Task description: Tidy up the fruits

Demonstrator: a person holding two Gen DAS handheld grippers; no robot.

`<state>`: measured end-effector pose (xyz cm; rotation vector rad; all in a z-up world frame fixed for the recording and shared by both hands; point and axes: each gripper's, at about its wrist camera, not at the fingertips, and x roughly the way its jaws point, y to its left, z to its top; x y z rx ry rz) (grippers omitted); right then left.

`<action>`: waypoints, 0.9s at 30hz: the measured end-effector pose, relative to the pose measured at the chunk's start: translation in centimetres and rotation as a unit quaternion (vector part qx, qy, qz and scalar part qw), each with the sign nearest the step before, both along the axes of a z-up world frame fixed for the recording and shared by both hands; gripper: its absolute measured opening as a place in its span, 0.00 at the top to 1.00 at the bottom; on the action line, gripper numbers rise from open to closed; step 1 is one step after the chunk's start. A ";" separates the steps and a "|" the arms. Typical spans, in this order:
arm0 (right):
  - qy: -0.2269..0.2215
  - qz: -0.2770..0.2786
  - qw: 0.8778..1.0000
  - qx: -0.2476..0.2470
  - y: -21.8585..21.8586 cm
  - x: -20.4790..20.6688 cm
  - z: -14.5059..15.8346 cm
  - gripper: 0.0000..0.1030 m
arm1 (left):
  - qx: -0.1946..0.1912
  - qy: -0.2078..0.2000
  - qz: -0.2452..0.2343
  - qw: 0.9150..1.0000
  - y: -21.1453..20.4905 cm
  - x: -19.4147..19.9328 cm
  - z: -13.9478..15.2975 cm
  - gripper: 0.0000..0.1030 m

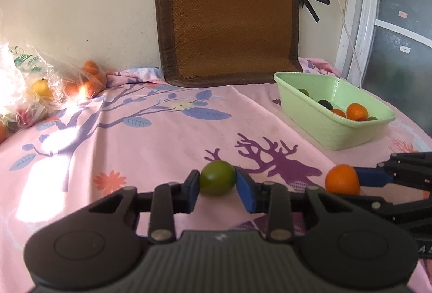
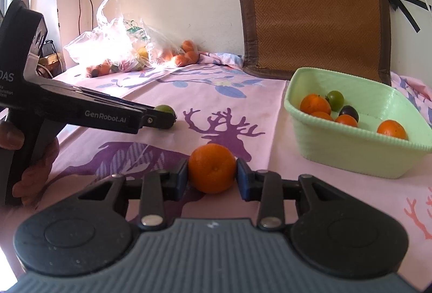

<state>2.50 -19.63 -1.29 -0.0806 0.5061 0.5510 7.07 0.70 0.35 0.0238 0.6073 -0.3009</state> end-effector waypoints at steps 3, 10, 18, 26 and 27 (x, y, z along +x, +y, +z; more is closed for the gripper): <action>-0.016 -0.009 1.000 0.025 -0.9 -0.4 0.3 0.62 | -0.052 0.012 -0.016 0.998 -0.3 0.4 0.5 0.71; -0.083 -0.101 0.987 0.093 -6.2 0.2 3.0 0.62 | -0.098 -0.017 -0.080 0.992 -5.6 3.7 3.8 0.70; -0.077 -0.174 0.980 0.064 -10.5 5.1 2.7 0.61 | -0.102 0.008 -0.128 0.987 -13.7 9.8 4.1 0.70; -0.076 -0.168 0.982 0.031 -10.0 6.1 1.1 0.46 | -0.118 0.051 -0.125 0.984 -15.8 13.2 2.7 0.58; -0.081 -0.169 0.982 0.034 -10.1 6.0 1.2 0.46 | -0.122 0.049 -0.123 0.984 -15.7 13.2 2.9 0.57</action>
